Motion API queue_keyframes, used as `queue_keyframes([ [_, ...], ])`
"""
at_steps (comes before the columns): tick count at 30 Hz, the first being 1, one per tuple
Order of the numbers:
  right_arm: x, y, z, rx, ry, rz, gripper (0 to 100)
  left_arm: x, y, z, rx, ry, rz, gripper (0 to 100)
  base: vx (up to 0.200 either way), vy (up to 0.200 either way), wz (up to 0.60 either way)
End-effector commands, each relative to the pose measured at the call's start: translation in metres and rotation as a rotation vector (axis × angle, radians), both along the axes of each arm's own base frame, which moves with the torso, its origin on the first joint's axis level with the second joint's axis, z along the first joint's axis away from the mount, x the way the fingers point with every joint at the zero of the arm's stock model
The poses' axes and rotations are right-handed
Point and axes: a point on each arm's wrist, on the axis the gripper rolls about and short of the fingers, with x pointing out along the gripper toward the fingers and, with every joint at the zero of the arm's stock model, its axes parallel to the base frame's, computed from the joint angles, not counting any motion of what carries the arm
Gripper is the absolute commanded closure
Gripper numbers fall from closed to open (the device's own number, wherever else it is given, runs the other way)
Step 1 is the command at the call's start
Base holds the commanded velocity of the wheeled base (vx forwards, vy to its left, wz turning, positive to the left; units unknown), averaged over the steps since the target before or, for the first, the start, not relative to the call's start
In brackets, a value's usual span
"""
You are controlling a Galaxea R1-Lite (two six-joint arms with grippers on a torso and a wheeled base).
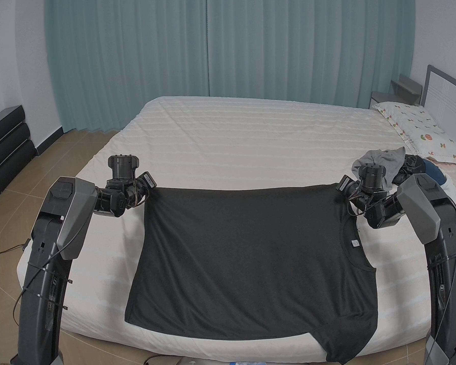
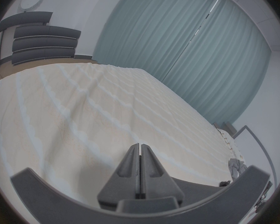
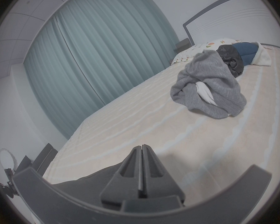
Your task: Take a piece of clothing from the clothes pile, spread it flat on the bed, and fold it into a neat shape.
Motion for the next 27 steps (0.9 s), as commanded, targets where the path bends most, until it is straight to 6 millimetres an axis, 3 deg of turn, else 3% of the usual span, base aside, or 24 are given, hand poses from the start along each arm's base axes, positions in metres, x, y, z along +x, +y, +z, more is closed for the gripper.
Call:
queue_keyframes([
  [1, 0.000, 0.007, -0.019, -0.007, 0.036, 0.010, 100, 0.000, -0.005, -0.028, 0.029, 0.038, -0.020, 100, 0.000, 0.000, 0.00],
  [7, -0.001, 0.012, -0.029, -0.011, 0.072, 0.023, 100, 0.000, -0.005, -0.035, 0.034, 0.048, -0.020, 100, 0.000, 0.000, 0.00],
  [8, -0.001, 0.012, -0.029, -0.011, 0.072, 0.023, 0, 0.000, -0.005, -0.035, 0.034, 0.048, -0.020, 0, 0.000, 0.000, 0.00],
  [14, -0.012, 0.008, -0.026, -0.001, 0.094, 0.015, 0, 0.001, 0.000, -0.035, 0.048, 0.045, 0.020, 0, 0.000, 0.000, 0.00],
  [18, -0.026, 0.002, -0.010, 0.007, 0.104, 0.016, 0, 0.000, 0.004, -0.026, 0.071, 0.036, 0.075, 0, 0.000, 0.000, 0.00],
  [23, -0.061, -0.010, 0.036, 0.098, 0.097, 0.009, 0, -0.019, 0.024, 0.016, 0.034, 0.031, 0.110, 0, 0.000, 0.000, 0.00],
  [24, -0.065, -0.010, 0.039, 0.106, 0.100, 0.013, 0, -0.021, 0.025, 0.020, 0.027, 0.031, 0.108, 0, 0.000, 0.000, 0.00],
  [25, -0.081, -0.011, 0.047, 0.137, 0.121, 0.029, 0, -0.030, 0.029, 0.032, -0.001, 0.036, 0.100, 0, 0.000, 0.000, 0.00],
  [27, -0.088, -0.011, 0.050, 0.149, 0.130, 0.036, 0, -0.034, 0.030, 0.037, -0.016, 0.036, 0.096, 0, 0.000, 0.000, 0.00],
])
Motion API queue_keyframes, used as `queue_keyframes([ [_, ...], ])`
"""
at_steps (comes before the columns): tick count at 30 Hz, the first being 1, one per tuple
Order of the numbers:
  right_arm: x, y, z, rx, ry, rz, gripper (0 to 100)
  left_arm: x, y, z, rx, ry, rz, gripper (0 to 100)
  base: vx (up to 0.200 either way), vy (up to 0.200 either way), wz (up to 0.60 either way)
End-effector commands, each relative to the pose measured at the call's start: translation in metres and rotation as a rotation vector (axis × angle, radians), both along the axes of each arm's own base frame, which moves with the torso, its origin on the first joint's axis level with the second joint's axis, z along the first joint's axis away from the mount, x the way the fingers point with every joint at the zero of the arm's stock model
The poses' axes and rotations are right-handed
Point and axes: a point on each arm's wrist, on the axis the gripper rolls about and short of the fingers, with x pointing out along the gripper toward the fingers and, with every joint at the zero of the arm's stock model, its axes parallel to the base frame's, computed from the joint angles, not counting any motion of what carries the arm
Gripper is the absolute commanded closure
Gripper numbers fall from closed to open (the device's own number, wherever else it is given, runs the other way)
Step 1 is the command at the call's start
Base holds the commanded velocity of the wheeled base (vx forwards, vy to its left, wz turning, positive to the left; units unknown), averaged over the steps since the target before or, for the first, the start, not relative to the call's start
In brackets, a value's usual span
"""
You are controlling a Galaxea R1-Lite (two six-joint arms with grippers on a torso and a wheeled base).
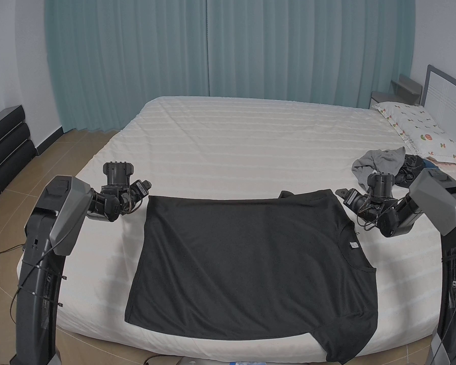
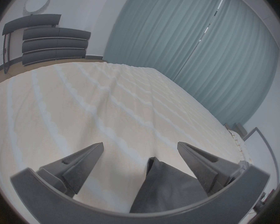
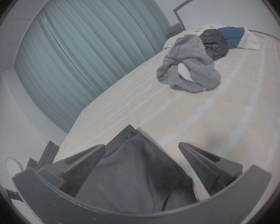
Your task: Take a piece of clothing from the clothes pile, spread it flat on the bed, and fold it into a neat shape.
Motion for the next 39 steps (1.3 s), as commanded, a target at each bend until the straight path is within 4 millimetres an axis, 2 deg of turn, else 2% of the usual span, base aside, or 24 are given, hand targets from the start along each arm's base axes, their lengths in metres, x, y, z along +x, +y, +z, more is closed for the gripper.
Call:
queue_keyframes([
  [1, -0.063, -0.005, 0.062, 0.109, -0.002, 0.023, 0, -0.037, 0.023, 0.070, -0.127, -0.028, -0.011, 0, 0.000, 0.000, 0.00],
  [4, -0.100, 0.003, 0.069, 0.159, 0.036, 0.033, 0, -0.066, 0.030, 0.087, -0.219, 0.012, -0.074, 0, 0.000, 0.000, 0.00],
  [5, -0.103, 0.005, 0.068, 0.159, 0.043, 0.037, 0, -0.070, 0.029, 0.087, -0.226, 0.021, -0.081, 0, 0.000, 0.000, 0.00],
  [6, -0.125, 0.016, 0.062, 0.165, 0.090, 0.053, 0, -0.089, 0.028, 0.089, -0.251, 0.061, -0.118, 0, 0.000, 0.000, 0.00],
  [7, -0.133, 0.018, 0.060, 0.165, 0.105, 0.060, 0, -0.097, 0.028, 0.089, -0.262, 0.071, -0.129, 0, 0.000, 0.000, 0.00],
  [8, -0.133, 0.018, 0.060, 0.165, 0.105, 0.060, 0, -0.097, 0.028, 0.089, -0.262, 0.071, -0.129, 0, 0.000, 0.000, 0.00],
  [9, -0.161, 0.022, 0.056, 0.167, 0.148, 0.076, 0, -0.120, 0.026, 0.089, -0.278, 0.092, -0.146, 0, 0.000, 0.000, 0.00],
  [11, -0.183, 0.027, 0.055, 0.164, 0.164, 0.098, 0, -0.141, 0.024, 0.088, -0.296, 0.107, -0.155, 0, 0.000, 0.000, 0.00],
  [12, -0.187, 0.027, 0.055, 0.162, 0.161, 0.101, 0, -0.145, 0.023, 0.089, -0.303, 0.106, -0.158, 0, 0.000, 0.000, 0.00],
  [13, -0.198, 0.028, 0.054, 0.154, 0.156, 0.112, 0, -0.161, 0.021, 0.088, -0.320, 0.109, -0.164, 0, 0.000, 0.000, 0.00],
  [17, -0.220, 0.032, 0.045, 0.149, 0.182, 0.137, 0, -0.195, 0.007, 0.085, -0.338, 0.131, -0.190, 0, 0.000, 0.000, 0.00],
  [20, -0.235, 0.033, 0.036, 0.156, 0.221, 0.141, 0, -0.223, 0.000, 0.077, -0.344, 0.176, -0.207, 0, 0.000, 0.000, 0.00],
  [22, -0.240, 0.033, 0.033, 0.156, 0.234, 0.142, 0, -0.231, -0.001, 0.073, -0.348, 0.193, -0.207, 0, 0.000, 0.000, 0.00],
  [23, -0.249, 0.033, 0.029, 0.156, 0.255, 0.146, 0, -0.243, -0.002, 0.065, -0.353, 0.226, -0.212, 0, -0.200, 0.000, 0.00],
  [26, -0.256, 0.032, 0.025, 0.154, 0.267, 0.147, 0, -0.256, -0.002, 0.052, -0.360, 0.254, -0.217, 0, -0.200, 0.000, 0.00],
  [28, -0.257, 0.032, 0.025, 0.153, 0.267, 0.149, 0, -0.257, -0.002, 0.050, -0.361, 0.252, -0.219, 0, -0.200, 0.000, 0.00],
  [30, -0.263, 0.034, 0.023, 0.156, 0.272, 0.159, 0, -0.259, -0.002, 0.037, -0.357, 0.253, -0.216, 0, -0.200, 0.000, 0.00],
  [35, -0.263, 0.033, 0.020, 0.159, 0.277, 0.156, 0, -0.263, -0.002, 0.020, -0.351, 0.285, -0.212, 0, -0.200, 0.000, 0.00],
  [39, -0.266, 0.033, 0.021, 0.170, 0.280, 0.148, 0, -0.264, -0.001, 0.018, -0.350, 0.280, -0.208, 0, -0.100, 0.000, 0.00],
])
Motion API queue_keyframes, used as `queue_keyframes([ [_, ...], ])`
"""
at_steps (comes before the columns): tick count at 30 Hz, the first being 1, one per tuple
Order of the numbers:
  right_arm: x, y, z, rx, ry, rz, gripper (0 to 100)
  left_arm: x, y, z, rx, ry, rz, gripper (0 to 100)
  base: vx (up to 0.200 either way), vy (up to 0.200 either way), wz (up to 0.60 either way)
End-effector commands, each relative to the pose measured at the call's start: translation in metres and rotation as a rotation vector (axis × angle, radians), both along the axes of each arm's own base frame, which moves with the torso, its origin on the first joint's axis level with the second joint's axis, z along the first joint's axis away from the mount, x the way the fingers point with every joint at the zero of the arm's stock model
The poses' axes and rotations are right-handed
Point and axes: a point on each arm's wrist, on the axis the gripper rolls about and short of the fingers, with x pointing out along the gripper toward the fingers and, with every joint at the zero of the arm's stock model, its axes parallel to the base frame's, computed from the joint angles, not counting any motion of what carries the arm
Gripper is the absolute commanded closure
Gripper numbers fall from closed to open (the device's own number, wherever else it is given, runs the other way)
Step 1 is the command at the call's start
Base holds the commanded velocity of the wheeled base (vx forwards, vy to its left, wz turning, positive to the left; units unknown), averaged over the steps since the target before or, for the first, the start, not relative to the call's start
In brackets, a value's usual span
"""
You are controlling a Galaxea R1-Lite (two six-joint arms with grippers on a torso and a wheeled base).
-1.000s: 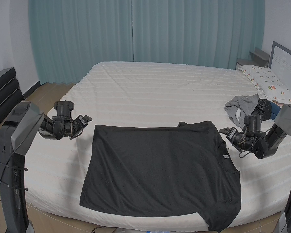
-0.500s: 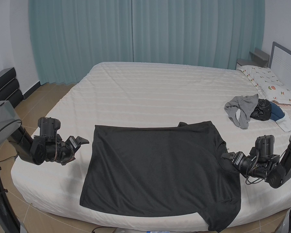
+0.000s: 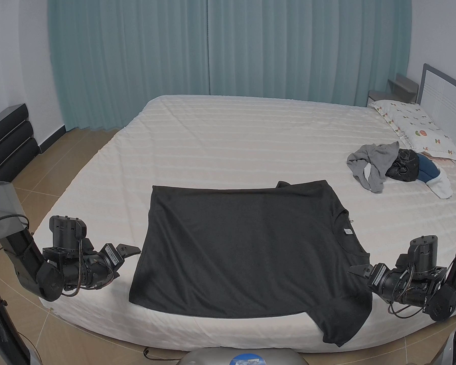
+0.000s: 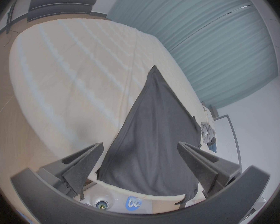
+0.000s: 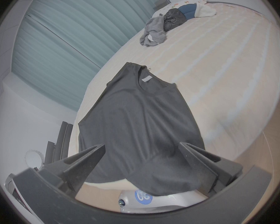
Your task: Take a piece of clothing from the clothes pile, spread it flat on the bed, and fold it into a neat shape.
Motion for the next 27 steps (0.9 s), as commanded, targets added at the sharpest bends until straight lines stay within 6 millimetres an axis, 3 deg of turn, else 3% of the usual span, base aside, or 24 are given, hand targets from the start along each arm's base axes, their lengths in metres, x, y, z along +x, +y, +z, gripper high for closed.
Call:
queue_keyframes([
  [1, -0.0037, 0.0000, -0.0019, 0.000, 0.016, 0.000, 0, -0.0042, 0.0007, -0.0107, 0.000, 0.035, 0.005, 0, 0.000, 0.000, 0.00],
  [10, -0.0037, 0.0003, -0.0025, 0.000, 0.020, 0.003, 0, -0.0018, -0.0003, -0.0116, -0.021, 0.037, 0.021, 0, 0.000, 0.000, 0.00],
  [22, -0.0035, 0.0003, -0.0027, -0.001, 0.019, 0.002, 0, -0.0038, -0.0010, -0.0126, -0.025, 0.047, 0.023, 0, 0.000, -0.200, 0.00],
  [27, -0.0039, 0.0003, -0.0032, -0.001, 0.022, 0.002, 0, -0.0056, 0.0010, -0.0160, -0.011, 0.061, 0.029, 0, 0.000, 0.000, 0.00],
])
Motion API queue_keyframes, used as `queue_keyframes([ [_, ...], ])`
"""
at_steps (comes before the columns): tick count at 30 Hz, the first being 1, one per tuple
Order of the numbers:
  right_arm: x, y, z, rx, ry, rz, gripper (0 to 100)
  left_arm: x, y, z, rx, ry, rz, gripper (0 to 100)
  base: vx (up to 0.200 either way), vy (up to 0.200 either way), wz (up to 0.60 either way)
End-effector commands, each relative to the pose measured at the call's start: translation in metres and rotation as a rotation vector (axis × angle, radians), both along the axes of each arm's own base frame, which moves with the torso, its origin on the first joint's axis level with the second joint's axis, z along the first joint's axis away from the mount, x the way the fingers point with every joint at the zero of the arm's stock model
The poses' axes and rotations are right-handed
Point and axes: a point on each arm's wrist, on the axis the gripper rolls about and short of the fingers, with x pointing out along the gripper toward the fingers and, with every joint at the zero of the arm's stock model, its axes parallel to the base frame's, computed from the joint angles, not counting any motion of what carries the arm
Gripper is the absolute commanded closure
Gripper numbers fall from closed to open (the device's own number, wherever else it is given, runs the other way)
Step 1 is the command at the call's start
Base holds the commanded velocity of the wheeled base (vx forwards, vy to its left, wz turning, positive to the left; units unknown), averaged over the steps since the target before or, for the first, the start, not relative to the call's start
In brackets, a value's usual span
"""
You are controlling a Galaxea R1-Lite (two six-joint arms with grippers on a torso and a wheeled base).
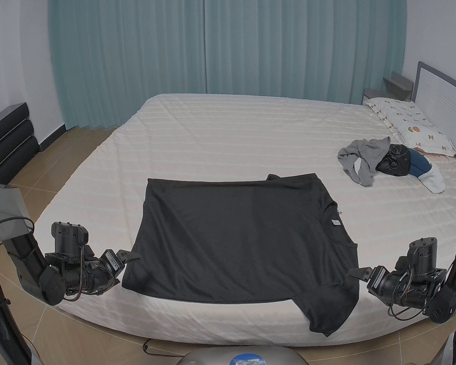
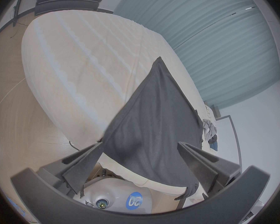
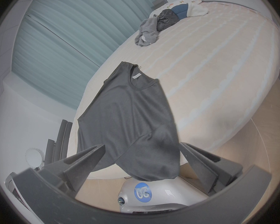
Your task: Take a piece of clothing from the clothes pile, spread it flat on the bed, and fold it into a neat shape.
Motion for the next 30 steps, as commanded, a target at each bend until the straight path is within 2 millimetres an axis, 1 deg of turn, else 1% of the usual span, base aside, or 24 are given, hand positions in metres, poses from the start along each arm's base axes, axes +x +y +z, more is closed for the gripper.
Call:
queue_keyframes([
  [1, 0.000, 0.000, -0.001, -0.001, 0.007, 0.001, 0, -0.002, 0.001, -0.004, 0.009, 0.021, 0.008, 0, 0.000, 0.000, 0.00],
  [3, 0.000, 0.000, -0.001, -0.001, 0.007, 0.001, 0, -0.002, 0.001, -0.004, 0.009, 0.021, 0.008, 0, 0.000, 0.000, 0.00],
  [4, 0.000, 0.000, -0.002, -0.002, 0.010, 0.001, 0, -0.004, 0.003, -0.009, 0.041, 0.041, 0.030, 0, 0.000, 0.000, 0.00],
  [9, -0.001, 0.000, -0.001, -0.001, 0.005, 0.001, 0, -0.010, 0.005, -0.018, 0.147, 0.068, 0.052, 0, 0.000, 0.000, 0.00],
  [13, 0.000, 0.000, -0.002, -0.001, 0.009, 0.000, 0, -0.011, 0.006, -0.022, 0.166, 0.089, 0.055, 0, 0.000, 0.000, 0.00],
  [17, 0.000, 0.000, -0.002, 0.000, 0.012, 0.001, 0, -0.010, 0.007, -0.029, 0.172, 0.108, 0.057, 0, 0.000, 0.000, 0.00],
  [21, 0.000, 0.000, -0.001, 0.003, 0.007, -0.001, 0, -0.005, 0.007, -0.040, 0.175, 0.131, 0.055, 0, 0.000, 0.000, 0.00],
  [26, 0.000, 0.000, -0.002, 0.009, 0.012, -0.004, 0, 0.000, 0.006, -0.040, 0.179, 0.109, 0.049, 0, 0.000, 0.000, 0.00],
  [27, 0.000, 0.000, -0.002, 0.010, 0.012, -0.003, 0, 0.000, 0.005, -0.041, 0.181, 0.110, 0.047, 100, 0.000, 0.000, 0.00],
  [30, 0.000, 0.000, -0.002, 0.010, 0.010, -0.004, 0, 0.000, 0.006, -0.041, 0.182, 0.112, 0.049, 100, 0.000, 0.000, 0.00],
])
